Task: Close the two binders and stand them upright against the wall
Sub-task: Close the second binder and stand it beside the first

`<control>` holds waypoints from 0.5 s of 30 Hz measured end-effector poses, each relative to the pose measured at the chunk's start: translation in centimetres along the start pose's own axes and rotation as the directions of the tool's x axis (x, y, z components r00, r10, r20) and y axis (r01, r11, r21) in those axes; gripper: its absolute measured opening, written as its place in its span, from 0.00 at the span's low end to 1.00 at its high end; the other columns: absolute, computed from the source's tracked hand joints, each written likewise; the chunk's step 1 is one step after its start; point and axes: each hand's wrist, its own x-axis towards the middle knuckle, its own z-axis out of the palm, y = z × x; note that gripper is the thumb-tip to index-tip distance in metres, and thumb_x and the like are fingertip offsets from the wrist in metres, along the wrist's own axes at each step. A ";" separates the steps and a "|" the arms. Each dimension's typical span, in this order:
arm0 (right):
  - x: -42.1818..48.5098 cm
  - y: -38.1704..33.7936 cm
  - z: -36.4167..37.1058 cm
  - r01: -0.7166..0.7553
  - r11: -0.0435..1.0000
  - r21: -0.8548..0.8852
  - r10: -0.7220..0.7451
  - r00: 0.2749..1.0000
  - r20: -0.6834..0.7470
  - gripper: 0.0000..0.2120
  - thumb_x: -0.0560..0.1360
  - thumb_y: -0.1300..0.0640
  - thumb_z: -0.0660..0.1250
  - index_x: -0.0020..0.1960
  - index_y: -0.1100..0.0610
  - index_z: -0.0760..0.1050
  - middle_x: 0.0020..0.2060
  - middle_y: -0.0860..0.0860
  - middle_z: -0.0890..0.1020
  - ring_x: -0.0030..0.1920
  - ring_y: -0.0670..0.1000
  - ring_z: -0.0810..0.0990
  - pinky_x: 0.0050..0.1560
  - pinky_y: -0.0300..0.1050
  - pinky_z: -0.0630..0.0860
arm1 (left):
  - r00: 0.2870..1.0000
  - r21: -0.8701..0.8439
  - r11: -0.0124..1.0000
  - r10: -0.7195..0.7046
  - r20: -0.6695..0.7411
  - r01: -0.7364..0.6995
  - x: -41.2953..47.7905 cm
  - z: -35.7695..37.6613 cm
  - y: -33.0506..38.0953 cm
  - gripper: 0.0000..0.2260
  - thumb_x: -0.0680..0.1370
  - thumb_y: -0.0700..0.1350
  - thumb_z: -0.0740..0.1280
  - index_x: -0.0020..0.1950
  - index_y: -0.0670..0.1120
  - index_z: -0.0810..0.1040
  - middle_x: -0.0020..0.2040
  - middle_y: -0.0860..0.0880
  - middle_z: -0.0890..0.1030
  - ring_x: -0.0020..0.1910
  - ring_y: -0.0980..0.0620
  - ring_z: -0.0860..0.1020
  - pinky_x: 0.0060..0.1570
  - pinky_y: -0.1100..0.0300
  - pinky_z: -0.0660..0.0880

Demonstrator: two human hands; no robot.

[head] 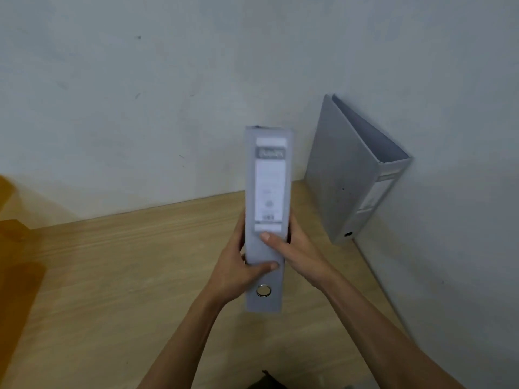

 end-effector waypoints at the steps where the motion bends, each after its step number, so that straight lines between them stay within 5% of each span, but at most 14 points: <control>1: -0.3 0.5 -0.8 -0.010 1.000 -0.011 0.010 0.999 -0.033 0.34 0.74 0.52 0.74 0.76 0.47 0.64 0.65 0.40 0.79 0.65 0.44 0.80 0.56 0.39 0.80 | 1.000 0.031 1.000 -0.004 0.019 0.003 0.2 0.6 -0.5 0.48 0.70 0.37 0.78 0.82 0.55 0.55 0.73 0.57 0.73 0.67 0.59 0.76 0.53 0.57 0.82; 8: -2.8 3.7 -5.3 -0.080 0.985 -0.153 0.065 0.993 -0.099 0.32 0.72 0.58 0.78 0.71 0.43 0.70 0.58 0.35 0.82 0.61 0.36 0.80 0.51 0.34 0.79 | 0.994 0.081 0.995 -0.073 0.083 0.066 1.0 4.5 -3.1 0.45 0.74 0.36 0.74 0.82 0.54 0.52 0.74 0.60 0.71 0.71 0.61 0.72 0.55 0.68 0.78; 11: -4.0 5.2 -7.6 -0.121 0.987 -0.109 0.099 0.978 -0.186 0.28 0.69 0.55 0.80 0.65 0.42 0.75 0.57 0.39 0.84 0.60 0.42 0.82 0.54 0.41 0.81 | 0.986 0.130 0.991 -0.053 0.158 0.033 2.0 6.1 -2.9 0.48 0.75 0.41 0.74 0.82 0.62 0.44 0.76 0.67 0.61 0.70 0.69 0.67 0.56 0.74 0.73; 15: -4.9 6.4 -10.8 -0.133 0.991 -0.022 0.123 0.958 -0.261 0.24 0.70 0.56 0.79 0.64 0.48 0.78 0.58 0.47 0.86 0.62 0.49 0.83 0.60 0.48 0.81 | 0.975 0.152 0.988 -0.040 0.220 0.006 4.1 8.8 -2.8 0.51 0.75 0.42 0.74 0.80 0.64 0.38 0.73 0.74 0.53 0.76 0.60 0.60 0.59 0.78 0.67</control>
